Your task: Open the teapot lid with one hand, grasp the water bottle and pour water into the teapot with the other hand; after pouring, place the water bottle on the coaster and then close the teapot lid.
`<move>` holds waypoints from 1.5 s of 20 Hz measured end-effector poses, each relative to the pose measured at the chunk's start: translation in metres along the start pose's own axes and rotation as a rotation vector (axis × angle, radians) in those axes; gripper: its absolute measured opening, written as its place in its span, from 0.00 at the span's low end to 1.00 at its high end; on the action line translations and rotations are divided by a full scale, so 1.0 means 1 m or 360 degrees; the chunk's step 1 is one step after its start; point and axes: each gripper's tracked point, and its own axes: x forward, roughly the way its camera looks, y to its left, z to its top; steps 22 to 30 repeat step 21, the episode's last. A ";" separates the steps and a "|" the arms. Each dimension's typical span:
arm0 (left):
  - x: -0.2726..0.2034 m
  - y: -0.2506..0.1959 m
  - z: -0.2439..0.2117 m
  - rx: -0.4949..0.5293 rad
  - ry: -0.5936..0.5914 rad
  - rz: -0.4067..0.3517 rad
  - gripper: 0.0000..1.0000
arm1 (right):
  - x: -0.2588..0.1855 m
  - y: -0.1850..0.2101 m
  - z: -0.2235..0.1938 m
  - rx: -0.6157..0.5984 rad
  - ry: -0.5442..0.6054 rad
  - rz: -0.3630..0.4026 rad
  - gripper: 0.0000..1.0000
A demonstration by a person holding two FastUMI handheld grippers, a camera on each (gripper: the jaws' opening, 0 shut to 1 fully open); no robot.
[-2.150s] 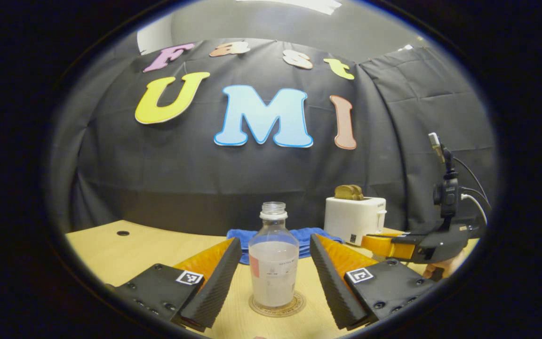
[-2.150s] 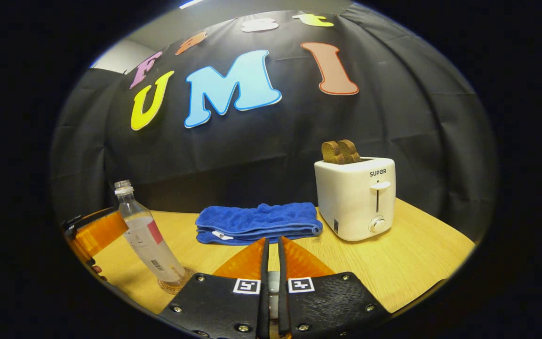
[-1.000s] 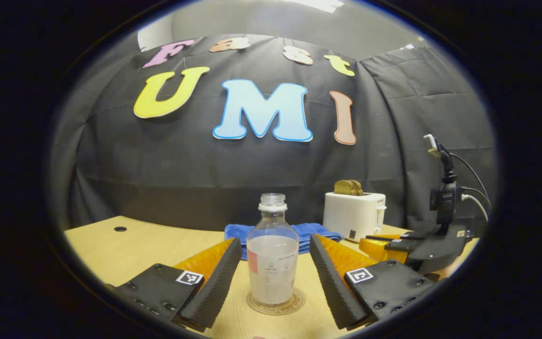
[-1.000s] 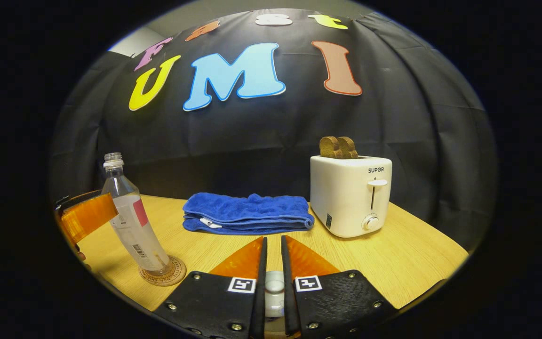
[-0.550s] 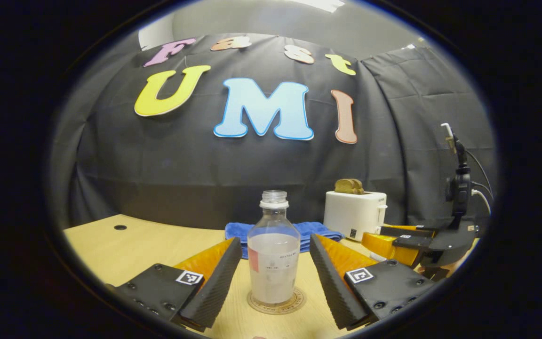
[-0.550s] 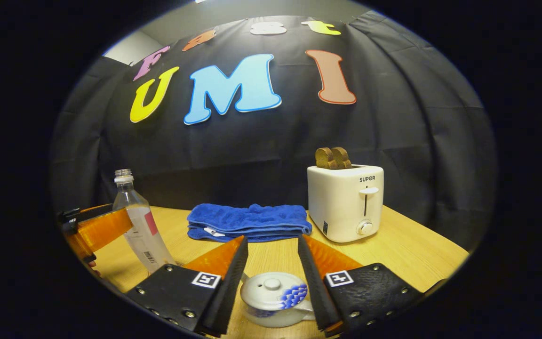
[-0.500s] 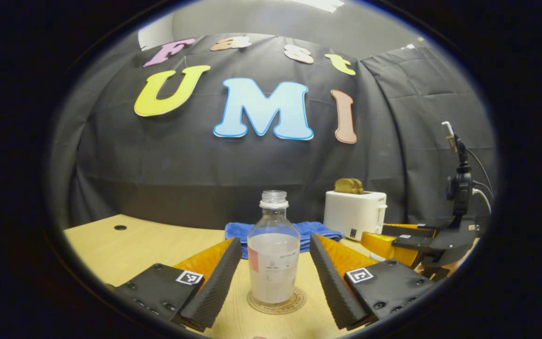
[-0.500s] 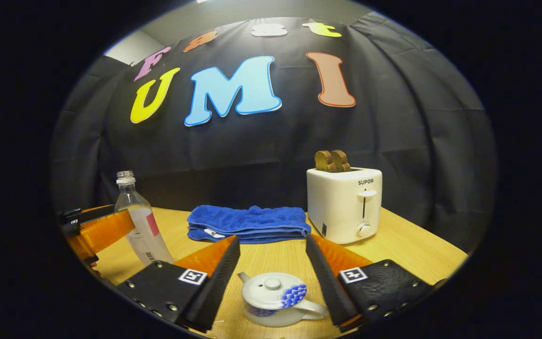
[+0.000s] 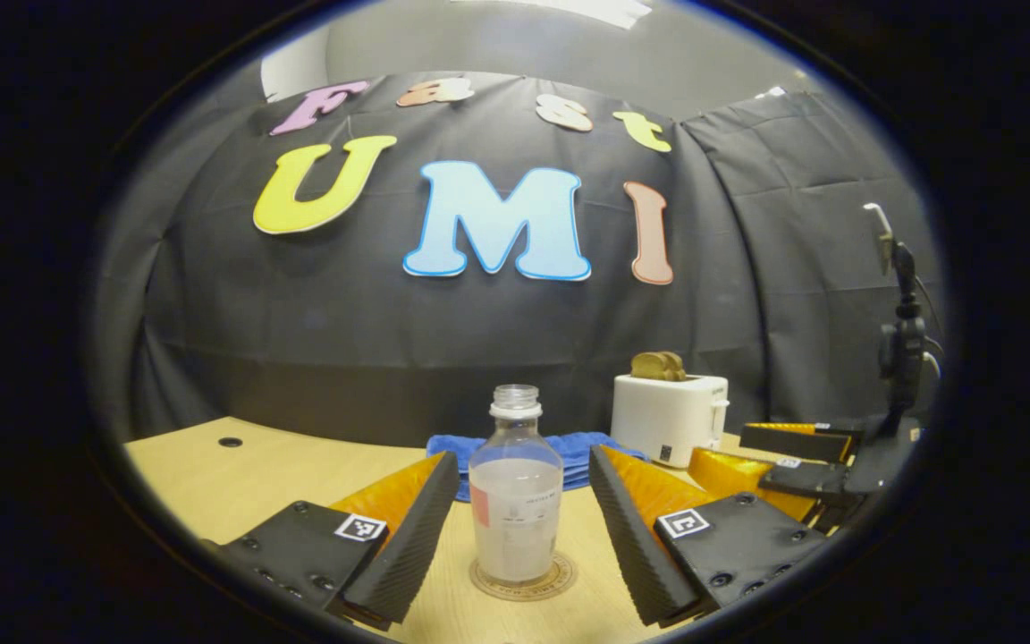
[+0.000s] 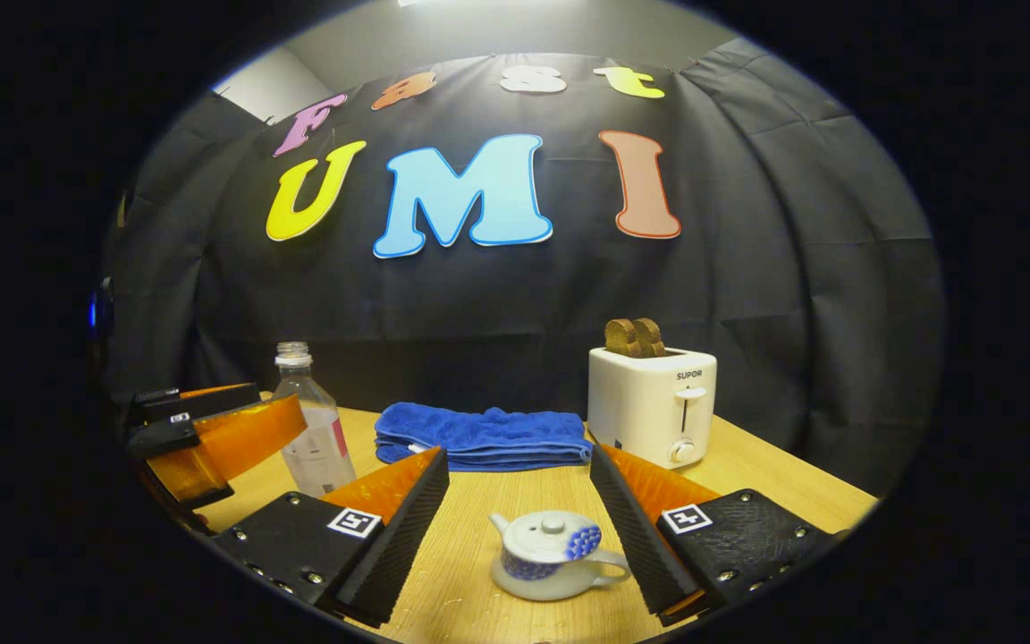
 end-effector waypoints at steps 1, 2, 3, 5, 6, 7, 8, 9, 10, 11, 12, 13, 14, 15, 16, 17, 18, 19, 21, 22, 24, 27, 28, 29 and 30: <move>-0.003 -0.001 0.002 -0.0008 0.0000 0.0001 1.00 | -0.009 0.004 -0.003 -0.0049 -0.0001 -0.0011 0.98; -0.006 -0.002 0.002 -0.0019 0.0003 -0.0001 1.00 | -0.020 0.002 -0.003 -0.0099 -0.0008 -0.0033 0.98; -0.011 -0.004 0.002 -0.0035 0.0010 -0.0008 1.00 | -0.032 0.003 -0.003 -0.0127 -0.0007 -0.0053 0.98; -0.023 -0.002 -0.002 -0.0052 0.0051 0.0003 1.00 | -0.055 0.011 -0.002 -0.0129 -0.0011 -0.0041 0.98; -0.030 0.004 -0.001 -0.0053 0.0059 0.0025 1.00 | -0.064 0.016 -0.001 -0.0122 -0.0010 -0.0014 0.98; -0.036 0.007 0.001 -0.0053 0.0064 0.0038 0.99 | -0.073 0.019 -0.002 -0.0114 0.0004 0.0016 0.98; -0.043 0.009 0.002 -0.0048 0.0068 0.0049 1.00 | -0.081 0.021 -0.004 -0.0115 0.0018 0.0034 0.98; -0.050 0.012 0.005 -0.0036 0.0059 0.0067 1.00 | -0.090 0.021 -0.003 -0.0118 0.0024 0.0040 0.98; -0.056 0.016 0.009 -0.0019 0.0050 0.0085 0.99 | -0.098 0.021 -0.001 -0.0123 0.0027 0.0044 0.98; -0.064 0.019 0.011 -0.0010 0.0049 0.0108 0.99 | -0.104 0.022 -0.001 -0.0122 0.0032 0.0052 0.98; -0.072 0.020 0.011 -0.0008 0.0055 0.0118 0.99 | -0.111 0.024 0.000 -0.0118 0.0032 0.0060 0.98; -0.079 0.019 0.011 -0.0014 0.0055 0.0122 0.99 | -0.116 0.023 0.001 -0.0113 0.0028 0.0059 0.98; -0.085 0.017 0.012 -0.0016 0.0056 0.0123 1.00 | -0.121 0.022 0.002 -0.0117 0.0024 0.0057 0.98; -0.092 0.015 0.013 -0.0011 0.0051 0.0126 1.00 | -0.126 0.022 0.004 -0.0125 0.0015 0.0050 0.98; -0.098 0.013 0.012 -0.0003 0.0059 0.0125 1.00 | -0.131 0.020 0.007 -0.0134 0.0009 0.0040 0.98; -0.104 0.011 0.009 0.0002 0.0072 0.0128 0.99 | -0.136 0.019 0.008 -0.0126 0.0002 0.0034 0.98; -0.111 0.007 0.009 0.0006 0.0078 0.0125 0.99 | -0.142 0.020 0.009 -0.0103 -0.0006 0.0045 0.98; -0.117 0.005 0.009 0.0006 0.0080 0.0124 0.99 | -0.148 0.023 0.011 -0.0077 -0.0009 0.0064 0.98; -0.127 -0.002 0.010 0.0006 0.0071 0.0118 0.99 | -0.157 0.019 0.012 -0.0059 -0.0013 0.0064 0.98; -0.127 -0.002 0.010 0.0006 0.0071 0.0118 0.99 | -0.157 0.019 0.012 -0.0059 -0.0013 0.0064 0.98; -0.127 -0.002 0.010 0.0006 0.0071 0.0118 0.99 | -0.157 0.019 0.012 -0.0059 -0.0013 0.0064 0.98; -0.127 -0.002 0.010 0.0006 0.0071 0.0118 0.99 | -0.157 0.019 0.012 -0.0059 -0.0013 0.0064 0.98; -0.127 -0.002 0.010 0.0006 0.0071 0.0118 0.99 | -0.157 0.019 0.012 -0.0059 -0.0013 0.0064 0.98; -0.127 -0.002 0.010 0.0006 0.0071 0.0118 0.99 | -0.157 0.019 0.012 -0.0059 -0.0013 0.0064 0.98; -0.127 -0.002 0.010 0.0006 0.0071 0.0118 0.99 | -0.157 0.019 0.012 -0.0059 -0.0013 0.0064 0.98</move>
